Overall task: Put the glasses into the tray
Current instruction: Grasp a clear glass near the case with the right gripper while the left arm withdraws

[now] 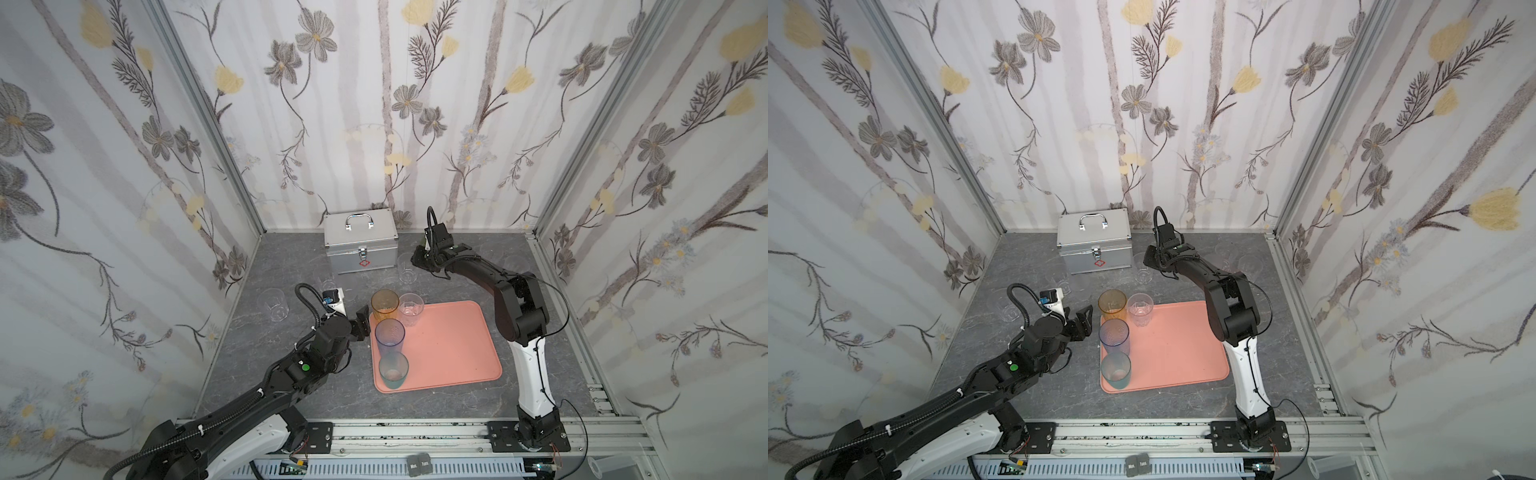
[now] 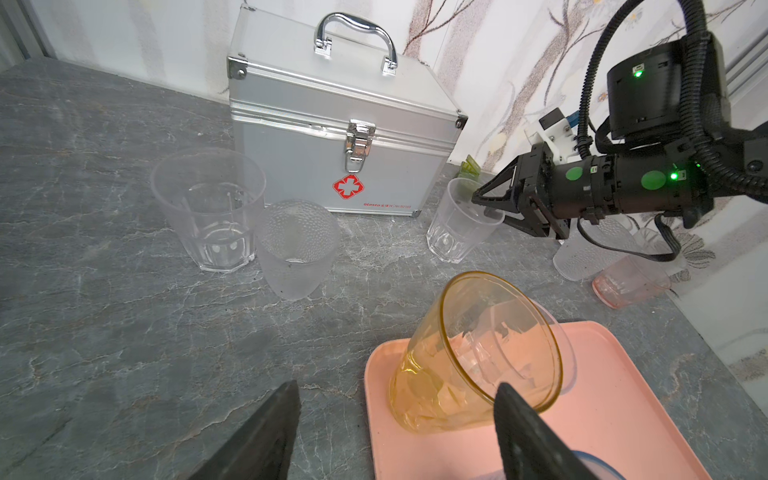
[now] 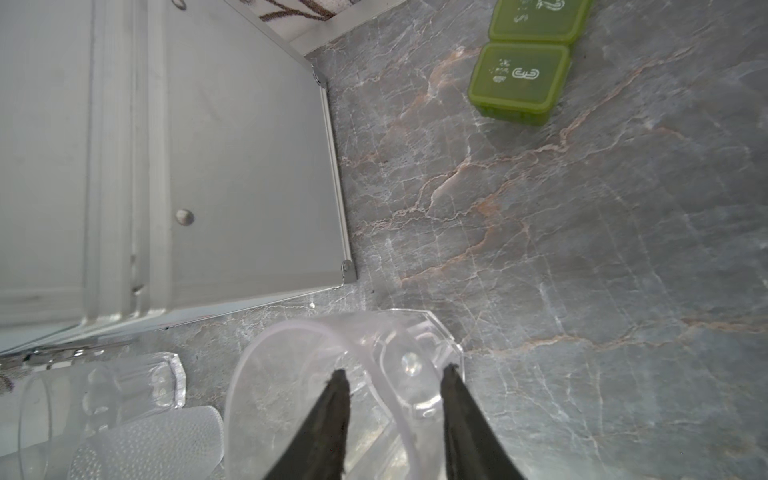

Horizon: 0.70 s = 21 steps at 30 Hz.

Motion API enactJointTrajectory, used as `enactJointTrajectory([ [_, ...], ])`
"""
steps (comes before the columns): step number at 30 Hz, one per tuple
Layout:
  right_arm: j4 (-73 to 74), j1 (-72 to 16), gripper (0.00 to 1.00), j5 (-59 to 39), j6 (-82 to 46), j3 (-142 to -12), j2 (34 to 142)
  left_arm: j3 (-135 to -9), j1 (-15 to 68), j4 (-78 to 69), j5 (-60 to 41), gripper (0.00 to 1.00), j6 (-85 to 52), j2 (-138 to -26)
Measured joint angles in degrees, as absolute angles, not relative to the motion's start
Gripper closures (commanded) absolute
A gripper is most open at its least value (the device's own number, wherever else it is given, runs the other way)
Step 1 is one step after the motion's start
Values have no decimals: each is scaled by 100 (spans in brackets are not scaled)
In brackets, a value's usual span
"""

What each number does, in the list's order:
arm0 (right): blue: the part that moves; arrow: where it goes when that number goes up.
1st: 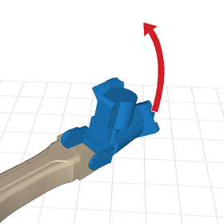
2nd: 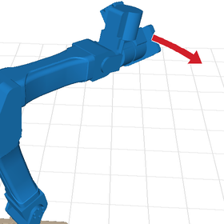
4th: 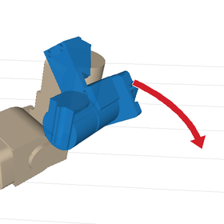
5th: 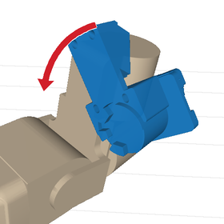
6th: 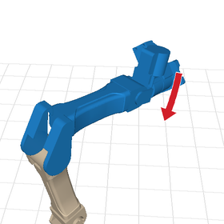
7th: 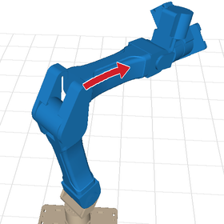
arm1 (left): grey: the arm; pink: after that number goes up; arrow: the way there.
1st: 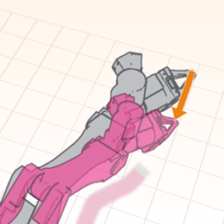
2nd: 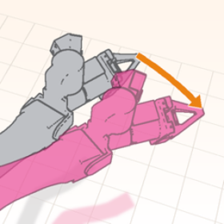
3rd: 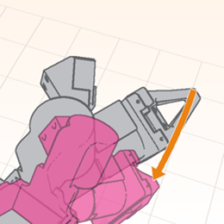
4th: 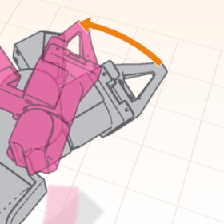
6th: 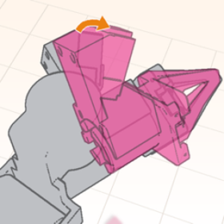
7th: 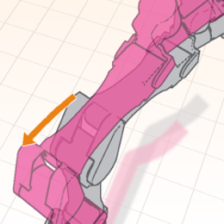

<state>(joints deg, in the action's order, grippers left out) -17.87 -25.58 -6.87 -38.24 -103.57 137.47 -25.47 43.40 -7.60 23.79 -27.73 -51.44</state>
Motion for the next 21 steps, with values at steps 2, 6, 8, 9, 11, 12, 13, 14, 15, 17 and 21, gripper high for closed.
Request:
enactJointTrajectory([
  [2,-1861,-2554,90,-602,-3726,-10357,13749,-2552,4340,-760,2349,24,-2812,-5214],
  [6,-1953,-2563,99,-447,-3597,-10149,13581,-2571,4340,-777,2287,24,-2897,-5271],
  [8,-2062,-2567,100,-412,-3492,-9959,13334,-2591,4342,-784,2279,24,-2906,-5277],
  [9,-2075,-2567,100,-408,-3441,-9843,13166,-2606,4342,-788,2274,24,-2912,-5275],
  [11,-2069,-2567,100,-357,-3378,-9581,12759,-2637,4346,-795,2270,24,-2917,-5271],
  [12,-2058,-2567,100,-309,-3330,-9424,12516,-2657,4346,-795,2270,24,-2917,-5262],
  [13,-2053,-2571,100,-257,-3286,-9284,12309,-2674,4346,-795,2270,24,-2919,-5253],
  [14,-2034,-2576,100,-224,-3242,-9100,12044,-2703,4346,-795,2270,24,-2921,-5245],
  [15,-2010,-2580,100,-200,-3227,-8923,11795,-2735,4355,-795,2272,24,-2939,-5238],
  [17,-1959,-2596,100,-130,-3164,-8554,11338,-2818,4392,-797,2272,24,-2956,-5238],
  [21,-1949,-2729,100,-113,-3094,-7712,10388,-3046,4528,-821,2294,24,-2961,-5304],
])
